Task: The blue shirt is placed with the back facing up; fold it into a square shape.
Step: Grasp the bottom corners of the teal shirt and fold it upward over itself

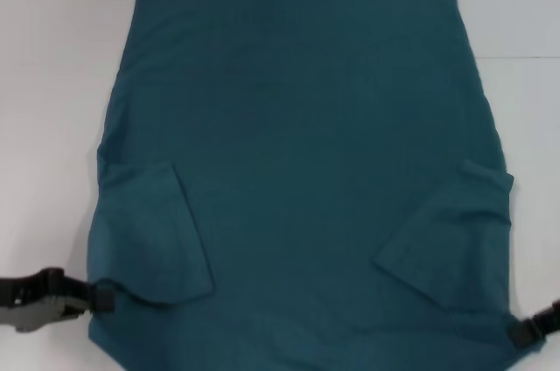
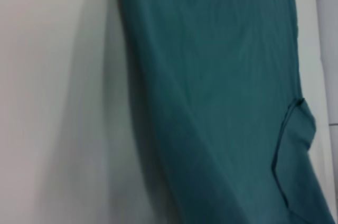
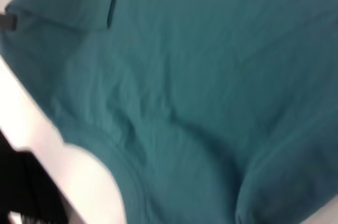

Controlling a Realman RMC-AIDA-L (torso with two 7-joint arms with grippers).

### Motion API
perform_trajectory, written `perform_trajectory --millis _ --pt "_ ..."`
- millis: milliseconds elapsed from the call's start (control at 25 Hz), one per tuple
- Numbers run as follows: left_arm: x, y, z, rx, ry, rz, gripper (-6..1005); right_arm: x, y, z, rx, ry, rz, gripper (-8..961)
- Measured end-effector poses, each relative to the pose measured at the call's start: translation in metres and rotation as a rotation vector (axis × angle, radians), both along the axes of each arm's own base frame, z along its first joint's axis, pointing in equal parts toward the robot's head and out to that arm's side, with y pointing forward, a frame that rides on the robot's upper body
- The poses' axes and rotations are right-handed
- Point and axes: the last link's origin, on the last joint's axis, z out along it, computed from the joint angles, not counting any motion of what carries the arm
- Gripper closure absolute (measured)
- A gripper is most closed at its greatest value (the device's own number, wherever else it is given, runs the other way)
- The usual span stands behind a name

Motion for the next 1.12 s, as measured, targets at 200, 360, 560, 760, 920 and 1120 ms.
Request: perform_trajectory --millis 200,360,560,760,920,1120 --pt "0.016 0.026 0.001 0.053 -0.023 -0.03 985 -0.01 0.023 0.02 0.153 0.064 -0.019 900" --pt "0.026 0.056 0.003 0.108 0.001 -0.011 985 -0.012 0.049 0.035 0.308 0.061 -0.068 898" --pt "0.043 0.101 0.0 0.188 0.065 -0.013 984 -0.012 0.08 0.039 0.499 0.033 -0.127 895" --pt "0.057 0.137 -0.01 0.29 0.132 -0.016 984 -0.021 0.103 0.028 0.611 0.011 -0.121 893" --pt "0.063 0.16 -0.015 0.376 0.201 -0.011 984 -0.029 0.122 0.021 0.711 -0.012 -0.102 890" --pt "0.069 0.176 -0.02 0.437 0.277 -0.024 984 -0.04 0.143 0.006 0.788 -0.078 -0.046 888"
